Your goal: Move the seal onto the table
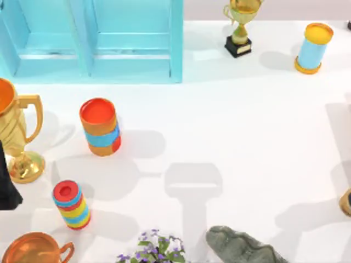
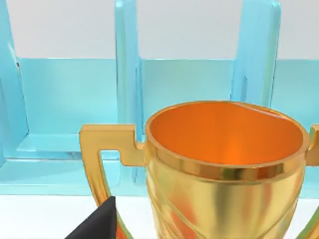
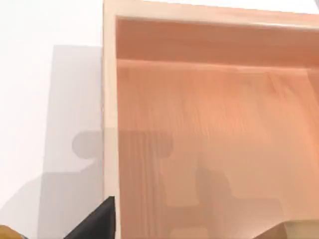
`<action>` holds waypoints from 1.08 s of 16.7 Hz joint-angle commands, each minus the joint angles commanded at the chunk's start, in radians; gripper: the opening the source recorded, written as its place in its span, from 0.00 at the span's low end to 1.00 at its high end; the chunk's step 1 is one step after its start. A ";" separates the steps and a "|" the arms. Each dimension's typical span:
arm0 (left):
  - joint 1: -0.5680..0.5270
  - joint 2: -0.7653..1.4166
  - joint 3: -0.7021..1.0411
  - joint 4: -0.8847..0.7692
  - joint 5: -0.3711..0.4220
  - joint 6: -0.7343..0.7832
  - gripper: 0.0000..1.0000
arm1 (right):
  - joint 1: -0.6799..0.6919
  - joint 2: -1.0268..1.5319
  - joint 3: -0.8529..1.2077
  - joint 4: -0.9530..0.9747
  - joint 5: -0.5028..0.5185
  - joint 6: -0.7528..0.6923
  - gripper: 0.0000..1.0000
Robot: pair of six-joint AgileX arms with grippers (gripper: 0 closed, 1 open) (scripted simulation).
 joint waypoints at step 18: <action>0.000 0.000 0.000 0.000 0.000 0.000 1.00 | -0.290 1.007 0.778 -0.717 0.000 -0.293 1.00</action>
